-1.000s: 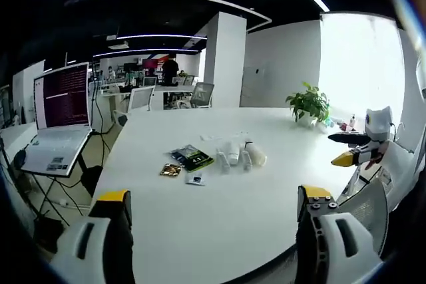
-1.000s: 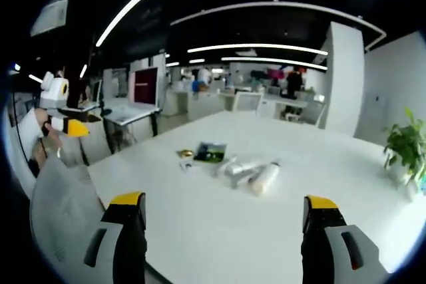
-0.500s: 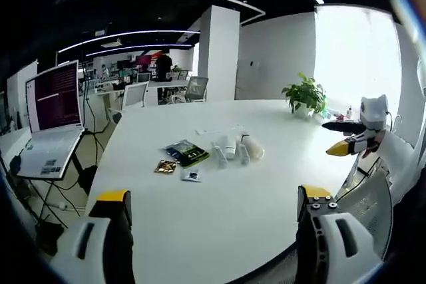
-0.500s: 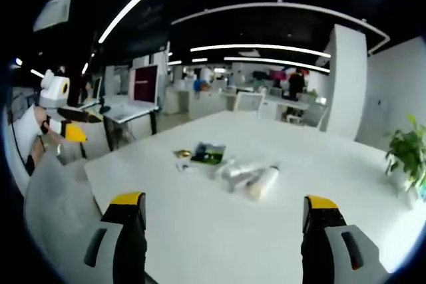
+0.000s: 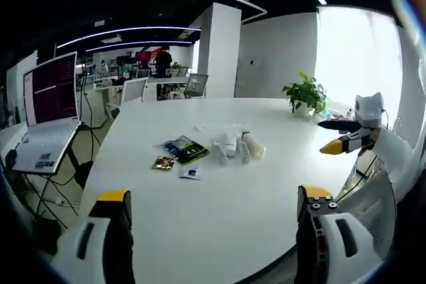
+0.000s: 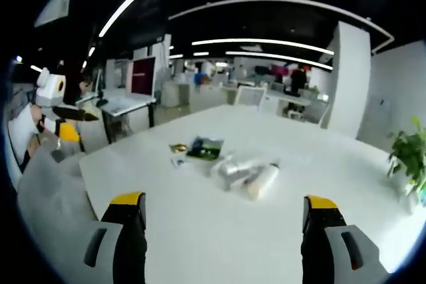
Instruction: Arrange the skincare products in the storage area until every visible bottle or jar stands upright without overlapping.
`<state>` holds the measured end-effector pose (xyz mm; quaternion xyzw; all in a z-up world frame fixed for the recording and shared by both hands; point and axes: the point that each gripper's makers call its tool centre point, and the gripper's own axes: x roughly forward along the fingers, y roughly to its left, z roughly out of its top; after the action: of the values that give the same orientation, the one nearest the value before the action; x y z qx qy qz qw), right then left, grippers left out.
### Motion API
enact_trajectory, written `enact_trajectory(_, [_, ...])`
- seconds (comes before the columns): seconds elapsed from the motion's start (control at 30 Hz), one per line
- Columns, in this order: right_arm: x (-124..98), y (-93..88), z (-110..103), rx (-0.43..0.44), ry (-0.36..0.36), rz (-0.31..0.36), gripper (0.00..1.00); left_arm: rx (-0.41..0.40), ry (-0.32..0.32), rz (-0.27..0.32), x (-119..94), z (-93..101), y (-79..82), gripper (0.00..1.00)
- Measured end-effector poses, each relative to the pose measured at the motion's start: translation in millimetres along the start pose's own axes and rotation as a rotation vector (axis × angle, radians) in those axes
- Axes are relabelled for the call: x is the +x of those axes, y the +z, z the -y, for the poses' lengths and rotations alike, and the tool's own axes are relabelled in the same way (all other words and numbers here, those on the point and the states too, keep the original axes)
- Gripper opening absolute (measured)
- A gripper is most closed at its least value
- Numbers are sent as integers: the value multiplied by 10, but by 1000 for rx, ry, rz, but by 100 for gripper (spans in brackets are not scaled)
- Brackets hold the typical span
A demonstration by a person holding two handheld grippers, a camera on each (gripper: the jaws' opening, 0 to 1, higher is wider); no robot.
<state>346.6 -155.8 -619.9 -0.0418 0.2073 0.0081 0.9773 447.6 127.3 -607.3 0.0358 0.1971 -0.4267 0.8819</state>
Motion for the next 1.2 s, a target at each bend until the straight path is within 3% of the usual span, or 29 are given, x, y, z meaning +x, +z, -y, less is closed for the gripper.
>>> enact_trajectory(0.67, [461, -83, 191, -18, -6, -91, 100, -44, -41, -18, 177, -14, -135, 99])
enact_trajectory(0.83, [583, -116, 277, -20, -15, -120, 100, -56, -36, -18, 195, -45, -169, 99])
enact_trajectory(1.0, [704, -89, 312, 36, 5, -124, 99, -50, -23, -41, 232, -84, -252, 99])
enact_trajectory(1.2, [857, -119, 412, 19, -6, -154, 97, -71, -28, -37, 253, -82, -297, 99])
